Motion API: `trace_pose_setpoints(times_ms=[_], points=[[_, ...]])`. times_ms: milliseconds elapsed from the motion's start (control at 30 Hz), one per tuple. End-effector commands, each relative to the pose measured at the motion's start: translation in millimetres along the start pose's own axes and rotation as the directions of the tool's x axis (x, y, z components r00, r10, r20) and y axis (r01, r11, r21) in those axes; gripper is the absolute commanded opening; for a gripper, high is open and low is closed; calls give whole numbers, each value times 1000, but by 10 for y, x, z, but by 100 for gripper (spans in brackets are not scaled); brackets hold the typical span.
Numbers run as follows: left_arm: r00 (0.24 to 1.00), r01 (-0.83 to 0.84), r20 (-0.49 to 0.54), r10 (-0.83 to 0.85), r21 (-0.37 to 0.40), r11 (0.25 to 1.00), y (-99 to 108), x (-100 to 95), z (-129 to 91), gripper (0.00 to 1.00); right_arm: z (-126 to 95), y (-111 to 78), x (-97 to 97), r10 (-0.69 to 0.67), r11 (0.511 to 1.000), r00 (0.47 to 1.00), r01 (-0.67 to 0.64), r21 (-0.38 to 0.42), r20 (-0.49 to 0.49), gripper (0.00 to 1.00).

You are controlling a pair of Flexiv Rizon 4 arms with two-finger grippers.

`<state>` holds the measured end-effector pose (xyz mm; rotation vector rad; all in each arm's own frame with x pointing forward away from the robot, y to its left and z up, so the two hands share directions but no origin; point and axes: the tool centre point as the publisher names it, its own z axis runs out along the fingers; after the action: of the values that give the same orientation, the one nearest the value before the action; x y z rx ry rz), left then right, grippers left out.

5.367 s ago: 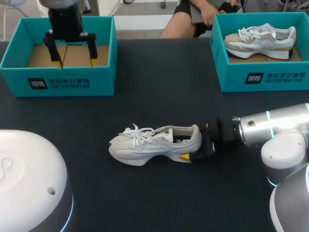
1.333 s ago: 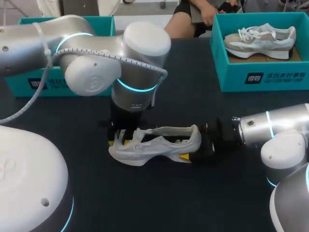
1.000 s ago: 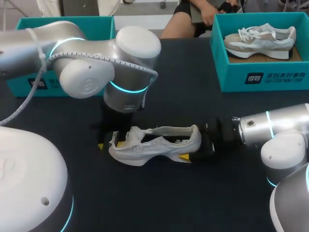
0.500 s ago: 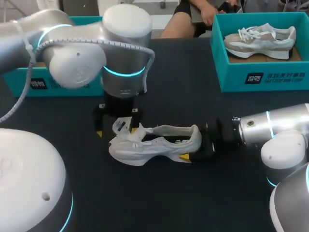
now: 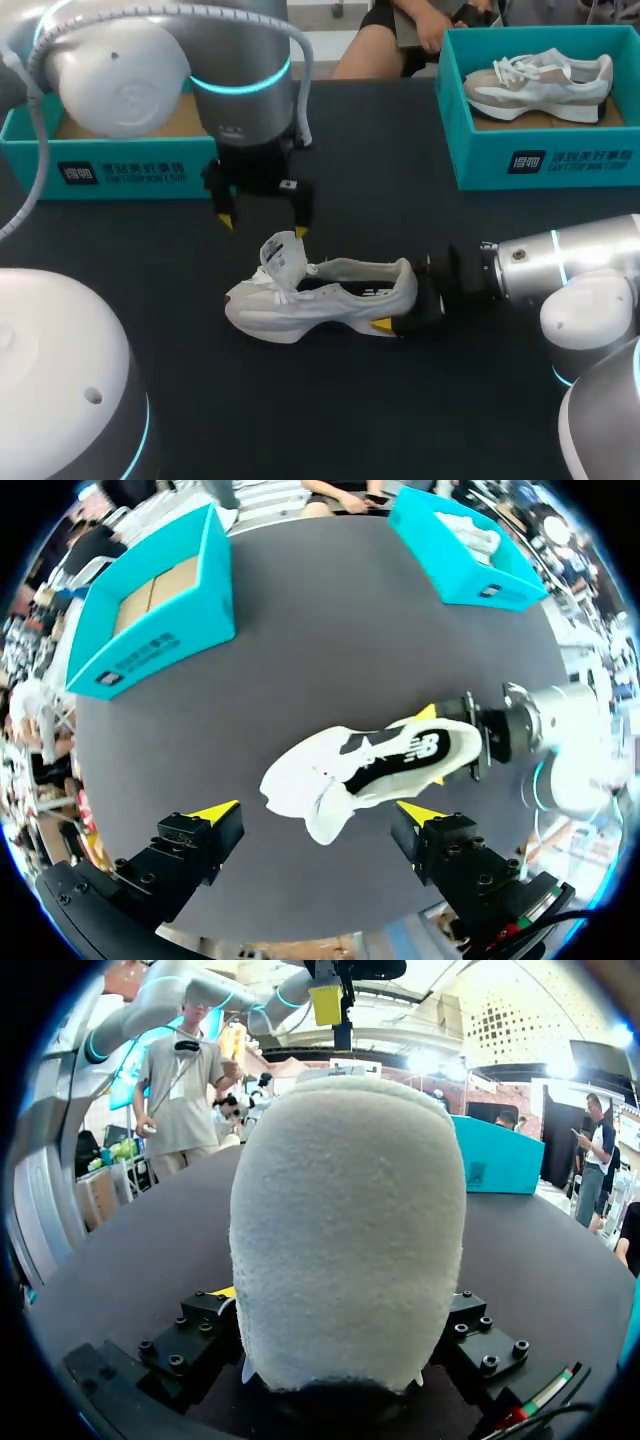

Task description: Take the shoe out of the shoebox, open the shoe tongue, remove and reinsert the insole, then place the shoe into the shoebox

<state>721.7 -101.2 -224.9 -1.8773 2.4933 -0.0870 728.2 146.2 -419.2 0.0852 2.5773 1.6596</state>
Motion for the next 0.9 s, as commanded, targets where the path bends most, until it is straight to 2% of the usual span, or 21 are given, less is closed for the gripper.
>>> trace_pose_setpoints(times_ms=[33, 67, 167, 267, 300, 333, 367, 567, 633, 900], points=[[328, -942, -179, 928, 18, 336, -41, 19, -249, 100, 9, -2, 0, 0, 1000, 1000, 0, 5, 1, 0], [224, -973, -177, 958, 22, 232, -34, 39, -283, 100, 9, -2, 0, 0, 1000, 1000, 0, 5, 1, 0], [42, -998, -208, 977, 29, 49, -18, 146, -331, 100, 9, -2, 0, 0, 1000, 1000, 0, 5, 1, 0], [-102, -995, -219, 970, 43, -94, 5, 269, -319, 100, 9, -2, 0, 0, 1000, 1000, 0, 5, 1, 0], [-119, -993, -223, 968, 50, -110, 14, 296, -319, 100, 9, -2, 0, 0, 1000, 1000, 0, 5, 1, 0], [-165, -986, -235, 958, 63, -154, 25, 363, -318, 47, 9, -2, 0, 0, 1000, 1000, 0, 5, 1, 0], [-195, -980, -249, 949, 78, -181, 41, 404, -316, 0, 9, -2, 0, 0, 1000, 1000, 0, 5, 1, 0], [-350, -936, -303, 886, 159, -315, 106, 556, -292, 0, 9, -2, 0, 0, 1000, 1000, 0, 5, 1, 0], [-346, -938, -315, 884, 149, -314, 148, 612, -252, 0, 9, -2, 0, 0, 1000, 1000, 0, 5, 1, 0], [-346, -938, -315, 884, 149, -314, 148, 612, -252, 0, 9, -2, 0, 0, 1000, 1000, 0, 5, 1, 0]])
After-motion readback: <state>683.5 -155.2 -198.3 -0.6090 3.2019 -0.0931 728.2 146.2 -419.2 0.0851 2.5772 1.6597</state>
